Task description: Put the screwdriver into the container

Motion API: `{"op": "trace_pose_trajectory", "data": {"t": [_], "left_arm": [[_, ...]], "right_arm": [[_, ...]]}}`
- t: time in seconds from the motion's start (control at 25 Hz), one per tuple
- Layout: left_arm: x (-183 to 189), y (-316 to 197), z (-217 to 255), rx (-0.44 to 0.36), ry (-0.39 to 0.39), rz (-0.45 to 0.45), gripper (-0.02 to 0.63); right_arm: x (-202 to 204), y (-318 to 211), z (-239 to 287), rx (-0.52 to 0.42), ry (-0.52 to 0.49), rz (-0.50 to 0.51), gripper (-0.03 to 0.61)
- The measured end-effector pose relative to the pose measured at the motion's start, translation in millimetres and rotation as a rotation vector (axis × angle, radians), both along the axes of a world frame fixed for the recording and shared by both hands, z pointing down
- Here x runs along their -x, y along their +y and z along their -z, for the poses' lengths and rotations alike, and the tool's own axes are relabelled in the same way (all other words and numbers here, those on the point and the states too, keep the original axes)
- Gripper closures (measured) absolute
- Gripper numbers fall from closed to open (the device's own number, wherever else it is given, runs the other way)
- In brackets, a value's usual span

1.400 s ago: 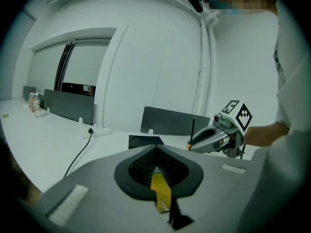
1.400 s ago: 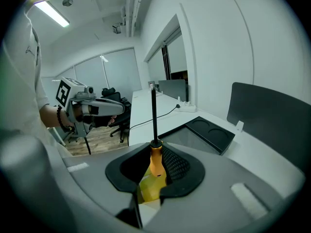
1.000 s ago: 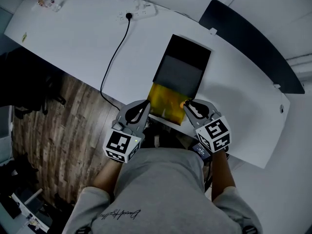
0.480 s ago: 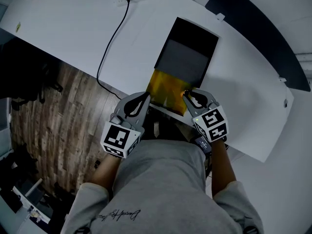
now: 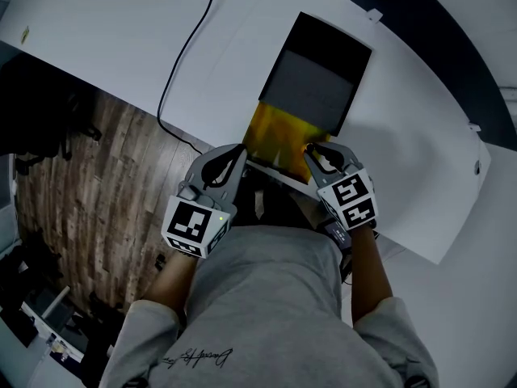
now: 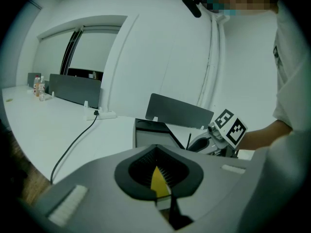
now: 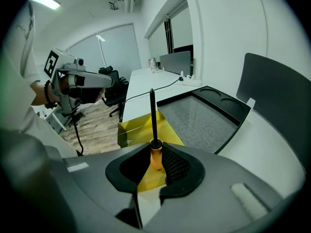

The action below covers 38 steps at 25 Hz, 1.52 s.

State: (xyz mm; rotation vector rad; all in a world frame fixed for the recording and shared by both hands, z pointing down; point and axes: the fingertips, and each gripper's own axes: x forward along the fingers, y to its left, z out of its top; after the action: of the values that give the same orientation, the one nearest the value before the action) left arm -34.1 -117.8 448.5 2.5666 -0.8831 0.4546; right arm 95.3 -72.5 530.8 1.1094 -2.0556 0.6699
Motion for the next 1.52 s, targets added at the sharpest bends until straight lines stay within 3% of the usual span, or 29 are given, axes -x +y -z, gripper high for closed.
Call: {"op": "trace_pose_trajectory", "data": {"t": [0.84, 1.52], "left_arm": [[10.1, -1.9, -14.6, 0.034, -0.012, 0.007, 0.614], [23.7, -6.0, -25.1, 0.06, -0.017, 0.013, 0.614]], "right_arm": [[26.8, -23.4, -20.9, 0.022, 0.075, 0.096, 0.489], [30.8, -26.7, -69.0, 0.14, 0.299, 0.205, 0.488]]}}
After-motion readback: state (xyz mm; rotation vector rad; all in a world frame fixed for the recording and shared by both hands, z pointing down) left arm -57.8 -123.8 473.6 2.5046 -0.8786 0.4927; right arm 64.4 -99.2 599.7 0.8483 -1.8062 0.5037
